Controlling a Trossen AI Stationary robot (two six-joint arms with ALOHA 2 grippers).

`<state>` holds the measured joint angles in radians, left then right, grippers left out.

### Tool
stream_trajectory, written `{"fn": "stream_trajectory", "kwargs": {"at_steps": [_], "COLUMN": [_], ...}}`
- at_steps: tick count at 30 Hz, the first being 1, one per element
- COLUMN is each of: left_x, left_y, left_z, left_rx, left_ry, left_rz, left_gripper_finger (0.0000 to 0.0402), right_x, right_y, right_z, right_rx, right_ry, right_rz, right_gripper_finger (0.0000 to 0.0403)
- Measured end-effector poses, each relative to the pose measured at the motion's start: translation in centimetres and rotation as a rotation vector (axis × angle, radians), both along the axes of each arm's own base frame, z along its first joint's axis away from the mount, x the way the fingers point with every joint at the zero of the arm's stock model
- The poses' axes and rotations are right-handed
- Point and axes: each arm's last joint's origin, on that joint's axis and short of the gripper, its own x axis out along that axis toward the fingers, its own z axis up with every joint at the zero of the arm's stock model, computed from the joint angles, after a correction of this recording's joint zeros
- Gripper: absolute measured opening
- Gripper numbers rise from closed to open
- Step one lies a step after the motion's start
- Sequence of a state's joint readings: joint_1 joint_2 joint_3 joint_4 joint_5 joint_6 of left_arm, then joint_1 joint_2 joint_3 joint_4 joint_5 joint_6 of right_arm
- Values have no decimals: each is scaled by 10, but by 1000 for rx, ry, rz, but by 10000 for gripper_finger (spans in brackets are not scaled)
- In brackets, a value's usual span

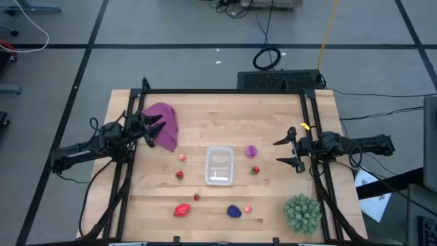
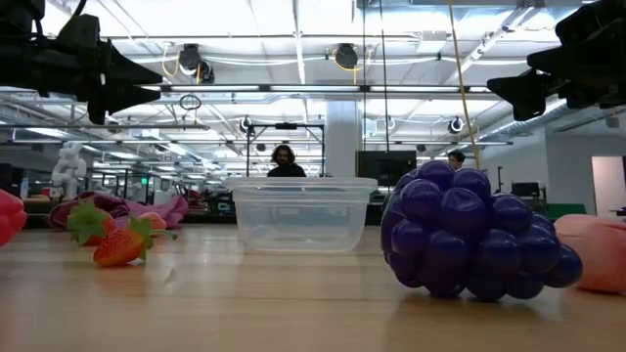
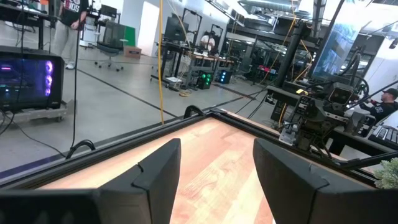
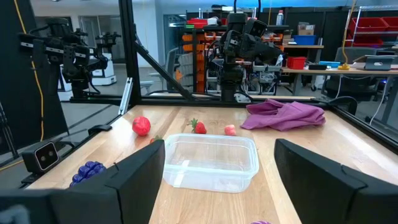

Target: Pick and placing Produce into tupperware

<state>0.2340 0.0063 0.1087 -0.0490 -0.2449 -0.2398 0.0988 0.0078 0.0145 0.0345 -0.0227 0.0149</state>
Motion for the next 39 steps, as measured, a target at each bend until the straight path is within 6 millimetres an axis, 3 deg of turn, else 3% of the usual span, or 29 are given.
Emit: {"fn": "stream_trajectory", "kwargs": {"at_steps": [15,19,23,39], "left_x": [0,0,0,0], "left_y": [0,0,0,0], "left_z": [0,0,0,0], "left_rx": [0,0,0,58], "left_ry": [-1,-1,-1,35], "left_rz": [1,0,1,5], "left_gripper_finger": [207,207,207,207], "right_x": [0,0,-1,-9], "right_y": [0,0,0,-1], "right_z": [2,6,14,38], "right_rx": [-7,104,212,187], "right_ry": [-19,-55,-117,-383], "right_rz": [0,7,20,39], "right_gripper_finger": [295,295,295,295]}}
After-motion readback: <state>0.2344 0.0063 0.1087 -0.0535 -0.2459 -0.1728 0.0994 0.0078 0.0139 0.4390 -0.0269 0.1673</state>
